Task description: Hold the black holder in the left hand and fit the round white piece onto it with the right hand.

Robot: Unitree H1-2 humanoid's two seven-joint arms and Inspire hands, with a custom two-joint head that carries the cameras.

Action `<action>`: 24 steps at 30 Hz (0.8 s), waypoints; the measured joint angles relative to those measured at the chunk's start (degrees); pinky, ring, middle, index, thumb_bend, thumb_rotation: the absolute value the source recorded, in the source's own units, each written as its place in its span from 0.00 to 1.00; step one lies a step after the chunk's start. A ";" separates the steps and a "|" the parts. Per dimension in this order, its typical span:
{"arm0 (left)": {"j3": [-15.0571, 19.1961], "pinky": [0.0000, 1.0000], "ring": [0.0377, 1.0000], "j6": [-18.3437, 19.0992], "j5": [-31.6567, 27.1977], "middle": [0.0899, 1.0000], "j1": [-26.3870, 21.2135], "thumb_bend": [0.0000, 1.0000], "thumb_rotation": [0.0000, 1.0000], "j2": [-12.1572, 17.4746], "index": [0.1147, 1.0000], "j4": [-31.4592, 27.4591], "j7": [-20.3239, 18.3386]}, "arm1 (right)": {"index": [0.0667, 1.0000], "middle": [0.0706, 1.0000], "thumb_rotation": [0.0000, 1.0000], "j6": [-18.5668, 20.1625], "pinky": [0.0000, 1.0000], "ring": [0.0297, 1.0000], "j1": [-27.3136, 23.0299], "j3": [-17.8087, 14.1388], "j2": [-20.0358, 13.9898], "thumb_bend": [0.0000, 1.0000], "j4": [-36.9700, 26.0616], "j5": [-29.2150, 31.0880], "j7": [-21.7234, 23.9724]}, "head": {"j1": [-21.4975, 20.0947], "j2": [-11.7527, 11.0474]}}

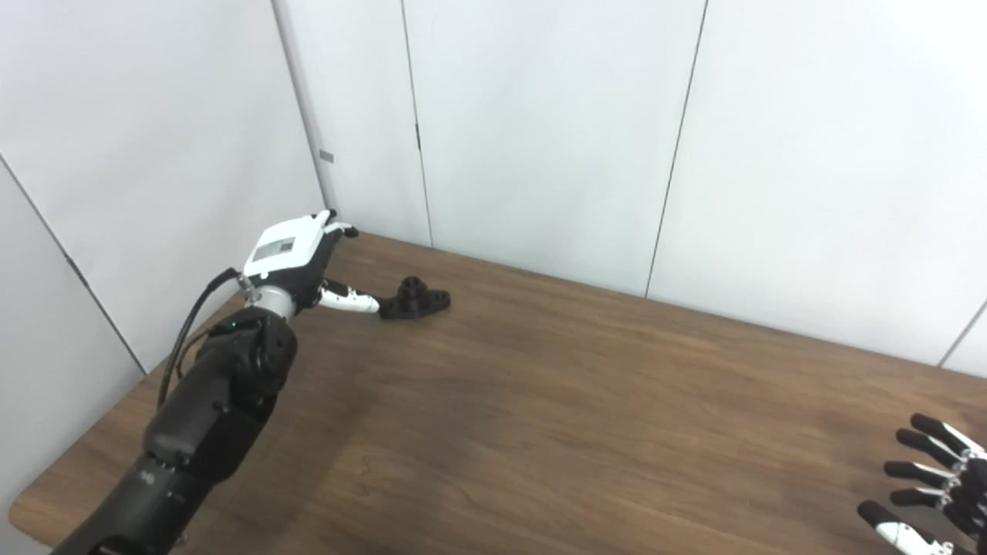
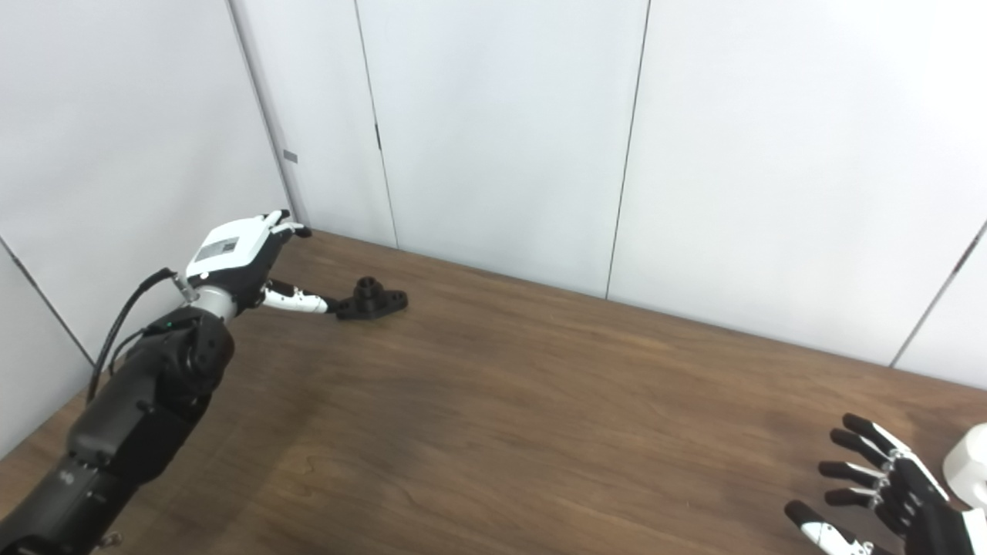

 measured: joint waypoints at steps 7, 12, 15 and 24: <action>-1.71 1.00 1.00 -0.26 -0.72 1.00 -1.94 1.00 0.35 -0.31 0.81 4.40 0.03 | 0.81 0.78 0.01 0.48 0.55 0.67 0.05 -0.04 -0.03 0.45 -0.18 -0.13 0.06 | -0.09 0.09; -2.34 1.00 1.00 -0.24 -1.83 1.00 -3.31 1.00 0.34 -1.78 0.80 7.34 0.23 | 0.81 0.78 0.00 1.29 0.55 0.67 0.25 -0.01 0.04 0.44 -0.98 -0.15 0.06 | -0.70 0.26; -3.55 1.00 1.00 -0.18 -1.86 1.00 -4.03 1.00 0.36 -2.46 0.80 8.88 0.36 | 0.80 0.78 0.00 1.40 0.55 0.67 0.49 0.00 0.05 0.44 -1.98 -0.27 0.06 | -0.97 0.35; -4.30 1.00 1.00 -0.26 -2.61 1.00 -5.88 1.00 0.38 -5.34 0.80 13.56 4.15 | 0.80 0.78 0.00 2.56 0.54 0.66 0.68 0.03 0.12 0.44 -2.79 -0.60 0.06 | -1.14 0.79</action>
